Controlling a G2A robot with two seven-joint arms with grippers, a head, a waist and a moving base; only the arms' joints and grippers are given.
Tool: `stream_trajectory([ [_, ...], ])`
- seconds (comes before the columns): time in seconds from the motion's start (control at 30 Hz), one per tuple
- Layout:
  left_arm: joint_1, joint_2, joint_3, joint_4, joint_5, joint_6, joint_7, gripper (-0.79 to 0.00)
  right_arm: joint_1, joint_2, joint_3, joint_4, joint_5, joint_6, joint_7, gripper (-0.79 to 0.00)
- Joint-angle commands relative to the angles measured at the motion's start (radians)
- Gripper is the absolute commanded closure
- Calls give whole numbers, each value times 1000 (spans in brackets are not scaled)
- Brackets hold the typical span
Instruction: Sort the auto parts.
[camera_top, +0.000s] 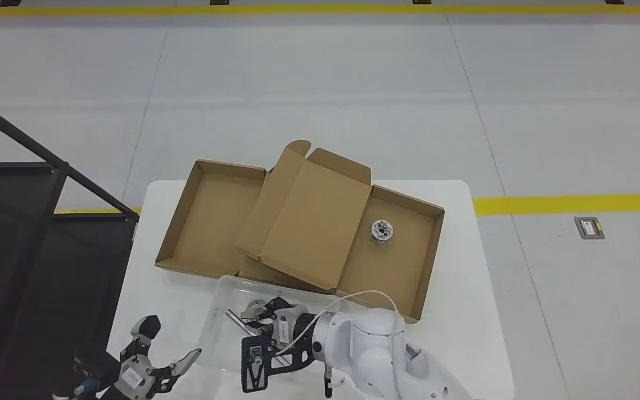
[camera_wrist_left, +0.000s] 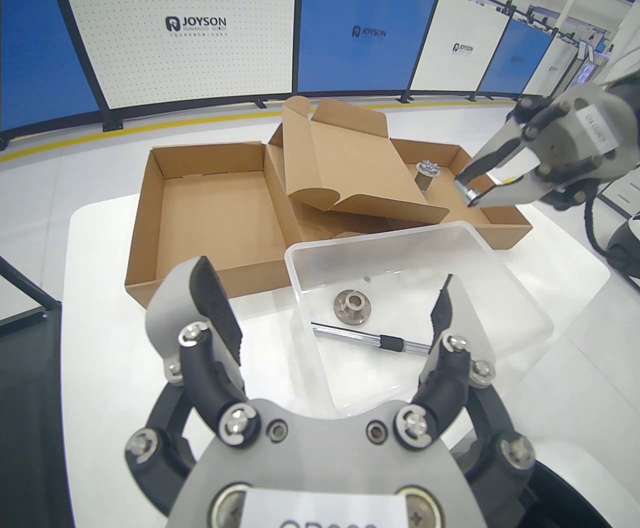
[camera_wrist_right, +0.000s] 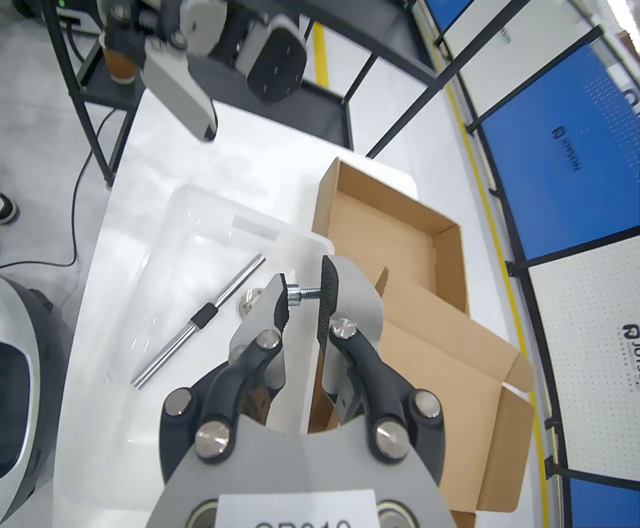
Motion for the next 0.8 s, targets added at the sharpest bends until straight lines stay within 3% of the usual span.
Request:
stream_trajectory([
  [0.0, 0, 0, 0, 0, 0, 0, 0, -785, -15, 12, 27, -6, -26, 4, -97, 0],
  [0.33, 0, 0, 0, 0, 0, 0, 0, -785, -52, 45, 67, -13, -108, 1, -305, 0],
  [0.57, 0, 0, 0, 0, 0, 0, 0, -785, -64, 71, 144, -3, -83, 14, -564, 0],
  [0.73, 0, 0, 0, 0, 0, 0, 0, -785, -68, 95, 195, 9, -104, 39, -821, 0],
  [0.77, 0, 0, 0, 0, 0, 0, 0, -785, -68, 95, 195, 9, -104, 39, -821, 0],
])
